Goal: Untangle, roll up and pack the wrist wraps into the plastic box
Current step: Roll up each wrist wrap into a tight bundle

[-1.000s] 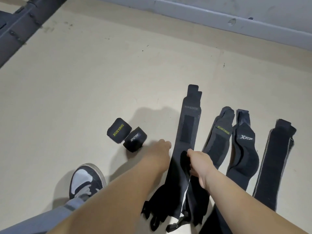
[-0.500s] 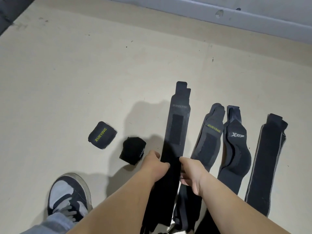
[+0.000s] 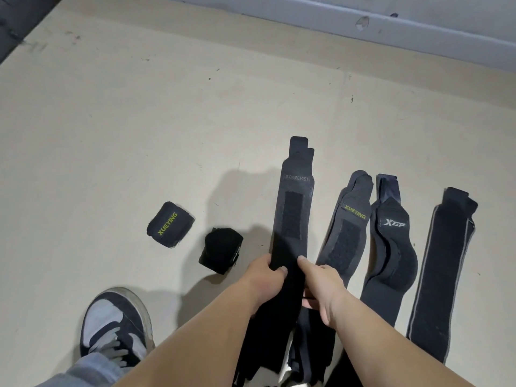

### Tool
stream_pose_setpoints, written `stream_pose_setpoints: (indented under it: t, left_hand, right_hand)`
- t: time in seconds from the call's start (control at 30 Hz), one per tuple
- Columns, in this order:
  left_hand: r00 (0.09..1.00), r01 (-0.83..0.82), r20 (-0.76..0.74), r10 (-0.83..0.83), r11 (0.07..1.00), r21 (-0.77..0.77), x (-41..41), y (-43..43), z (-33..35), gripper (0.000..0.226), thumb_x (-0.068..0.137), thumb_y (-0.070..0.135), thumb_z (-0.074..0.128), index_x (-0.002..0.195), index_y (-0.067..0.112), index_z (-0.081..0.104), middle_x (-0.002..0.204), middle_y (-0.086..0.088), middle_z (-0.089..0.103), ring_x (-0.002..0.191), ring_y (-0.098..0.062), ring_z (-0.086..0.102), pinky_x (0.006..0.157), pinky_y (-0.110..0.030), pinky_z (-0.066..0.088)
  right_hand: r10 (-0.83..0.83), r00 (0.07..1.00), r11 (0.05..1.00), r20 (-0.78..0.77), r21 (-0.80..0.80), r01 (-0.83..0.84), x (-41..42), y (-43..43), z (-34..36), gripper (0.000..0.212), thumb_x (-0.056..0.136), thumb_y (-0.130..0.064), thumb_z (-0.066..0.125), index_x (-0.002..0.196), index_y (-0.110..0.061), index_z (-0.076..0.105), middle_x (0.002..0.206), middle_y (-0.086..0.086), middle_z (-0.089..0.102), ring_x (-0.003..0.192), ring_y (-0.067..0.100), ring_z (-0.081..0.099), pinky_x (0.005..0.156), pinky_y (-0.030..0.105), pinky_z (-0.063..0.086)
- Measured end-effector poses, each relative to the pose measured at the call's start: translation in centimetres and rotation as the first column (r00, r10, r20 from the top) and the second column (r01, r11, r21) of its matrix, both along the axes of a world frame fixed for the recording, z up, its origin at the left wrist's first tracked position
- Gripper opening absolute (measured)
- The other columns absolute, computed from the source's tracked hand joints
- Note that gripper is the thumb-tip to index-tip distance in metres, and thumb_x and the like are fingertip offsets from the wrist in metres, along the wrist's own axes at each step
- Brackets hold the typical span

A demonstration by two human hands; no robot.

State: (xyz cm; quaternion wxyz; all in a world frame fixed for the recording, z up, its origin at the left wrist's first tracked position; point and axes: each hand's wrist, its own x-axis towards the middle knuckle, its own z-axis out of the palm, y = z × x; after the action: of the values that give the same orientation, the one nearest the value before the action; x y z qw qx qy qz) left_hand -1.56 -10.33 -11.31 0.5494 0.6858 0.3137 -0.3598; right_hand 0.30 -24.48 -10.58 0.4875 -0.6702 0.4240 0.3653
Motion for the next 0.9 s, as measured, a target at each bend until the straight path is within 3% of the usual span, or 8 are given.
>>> stream_pose_setpoints:
  t: [0.07, 0.23, 0.33, 0.5, 0.63, 0.77, 0.83, 0.9]
  left_hand:
    - [1.000, -0.023, 0.012, 0.024, 0.999, -0.024, 0.3, -0.2, 1.0, 0.015, 0.100, 0.031, 0.061, 0.113, 0.026, 0.067, 0.109, -0.001, 0.076, 0.102, -0.023, 0.074, 0.098, -0.045, 0.061]
    - [0.993, -0.082, 0.080, 0.090, 0.992, -0.096, 1.6, -0.4, 4.7, 0.014, 0.102, 0.025, 0.058, 0.113, 0.021, 0.067, 0.107, -0.002, 0.074, 0.100, -0.021, 0.071, 0.098, -0.041, 0.058]
    - [0.982, -0.118, 0.120, 0.144, 0.974, -0.195, 2.0, -0.1, 8.0, 0.017, 0.100, 0.024, 0.062, 0.115, 0.024, 0.068, 0.112, -0.001, 0.077, 0.105, -0.023, 0.073, 0.100, -0.043, 0.058]
    - [0.970, -0.108, 0.161, 0.180, 0.921, -0.375, 2.8, 0.2, 15.0, 0.029, 0.097, 0.018, 0.065, 0.126, 0.020, 0.072, 0.113, -0.008, 0.081, 0.106, -0.028, 0.078, 0.101, -0.049, 0.059]
    - [0.961, 0.084, 0.275, 0.003, 0.948, -0.307, 3.3, 1.0, 23.0, 0.023, 0.098, 0.020, 0.068, 0.120, 0.018, 0.075, 0.109, -0.006, 0.082, 0.101, -0.023, 0.077, 0.088, -0.033, 0.059]
    - [0.904, 0.305, 0.378, -0.199, 0.919, -0.248, 2.6, 1.2, 30.9, 0.031, 0.099, 0.017, 0.068, 0.129, 0.020, 0.070, 0.120, -0.004, 0.079, 0.117, -0.027, 0.074, 0.108, -0.044, 0.055]
    - [0.875, 0.369, 0.418, -0.244, 0.896, -0.248, 1.6, 1.2, 34.3, 0.029, 0.101, 0.015, 0.067, 0.130, 0.018, 0.070, 0.122, -0.004, 0.079, 0.120, -0.028, 0.072, 0.109, -0.044, 0.054]
    - [0.851, 0.392, 0.465, -0.246, 0.885, -0.249, 0.2, 0.8, 37.4, 0.025, 0.103, 0.018, 0.067, 0.128, 0.017, 0.070, 0.120, -0.005, 0.079, 0.115, -0.028, 0.074, 0.102, -0.042, 0.058]
  right_hand:
    - [-0.053, 0.998, 0.994, -0.016, 0.092, 0.054, 0.4, 0.1, 0.3, 0.039, 0.097, -0.045, 0.067, 0.115, -0.010, 0.068, 0.102, 0.013, 0.080, 0.086, 0.030, 0.079, 0.073, 0.040, 0.066]
    - [-0.091, 0.990, 0.961, -0.105, 0.250, 0.115, 0.9, 0.7, 3.0, 0.054, 0.099, -0.060, 0.056, 0.126, -0.016, 0.072, 0.110, 0.017, 0.080, 0.103, 0.038, 0.077, 0.097, 0.052, 0.061]
    - [-0.134, 0.990, 0.954, 0.032, 0.275, 0.120, 1.9, 0.9, 6.5, 0.041, 0.106, -0.048, 0.054, 0.129, -0.017, 0.066, 0.113, 0.018, 0.079, 0.101, 0.040, 0.077, 0.091, 0.058, 0.061]
    - [-0.106, 0.953, 0.969, 0.283, 0.245, 0.034, 4.8, 1.9, 15.5, 0.031, 0.109, -0.038, 0.052, 0.125, -0.016, 0.065, 0.111, 0.016, 0.077, 0.095, 0.035, 0.076, 0.073, 0.042, 0.063]
    - [-0.180, 0.922, 0.954, 0.342, 0.291, 0.078, 5.4, 1.7, 23.8, 0.033, 0.109, -0.041, 0.053, 0.117, -0.011, 0.065, 0.109, 0.016, 0.075, 0.089, 0.033, 0.073, 0.070, 0.040, 0.059]
    - [-0.337, 0.859, 0.901, 0.386, 0.398, 0.175, 5.5, 0.5, 31.4, 0.042, 0.108, -0.046, 0.053, 0.116, -0.007, 0.068, 0.108, 0.017, 0.076, 0.088, 0.032, 0.074, 0.066, 0.041, 0.060]
    - [-0.397, 0.807, 0.875, 0.437, 0.445, 0.190, 5.2, -0.6, 35.6, 0.037, 0.108, -0.041, 0.053, 0.114, -0.008, 0.069, 0.100, 0.012, 0.075, 0.084, 0.030, 0.073, 0.064, 0.041, 0.061]
    - [-0.407, 0.762, 0.858, 0.503, 0.498, 0.129, 4.2, -1.9, 40.0, 0.030, 0.108, -0.034, 0.052, 0.107, -0.011, 0.071, 0.090, 0.007, 0.075, 0.081, 0.026, 0.071, 0.072, 0.040, 0.061]
